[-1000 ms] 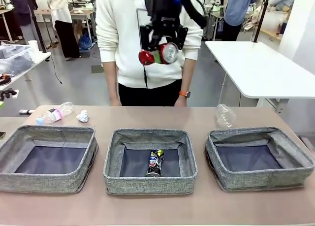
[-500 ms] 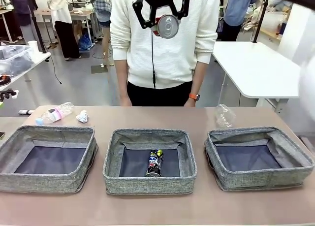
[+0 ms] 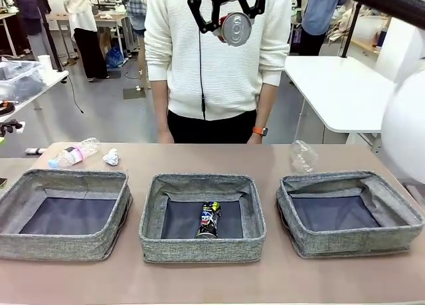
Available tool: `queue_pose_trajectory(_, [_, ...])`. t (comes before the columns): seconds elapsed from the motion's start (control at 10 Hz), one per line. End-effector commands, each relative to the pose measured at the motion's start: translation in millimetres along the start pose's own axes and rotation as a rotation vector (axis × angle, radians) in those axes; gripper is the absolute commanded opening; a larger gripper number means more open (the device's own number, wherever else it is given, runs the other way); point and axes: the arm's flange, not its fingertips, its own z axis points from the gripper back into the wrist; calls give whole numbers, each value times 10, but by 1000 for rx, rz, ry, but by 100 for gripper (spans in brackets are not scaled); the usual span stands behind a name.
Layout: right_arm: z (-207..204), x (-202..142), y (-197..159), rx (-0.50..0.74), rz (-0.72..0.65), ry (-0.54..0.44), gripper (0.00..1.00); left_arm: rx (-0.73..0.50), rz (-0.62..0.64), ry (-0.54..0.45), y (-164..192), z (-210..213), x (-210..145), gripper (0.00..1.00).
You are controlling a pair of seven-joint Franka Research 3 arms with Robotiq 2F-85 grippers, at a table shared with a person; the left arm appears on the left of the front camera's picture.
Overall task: Sort the waste into the appropriate baskets.
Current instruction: Pick up the waste item pointed out by the person, then place the picked waste into the Fabric basket indicated by the person.
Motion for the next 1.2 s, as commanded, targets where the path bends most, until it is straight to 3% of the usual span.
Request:
queue_pose_trajectory(0.0, [12,-7,-7,4,3,0,28,-17,1,-3,-38,10,-6,100])
queue_pose_trajectory(1.1, [12,-7,-7,4,3,0,28,-17,1,-3,-38,10,-6,100])
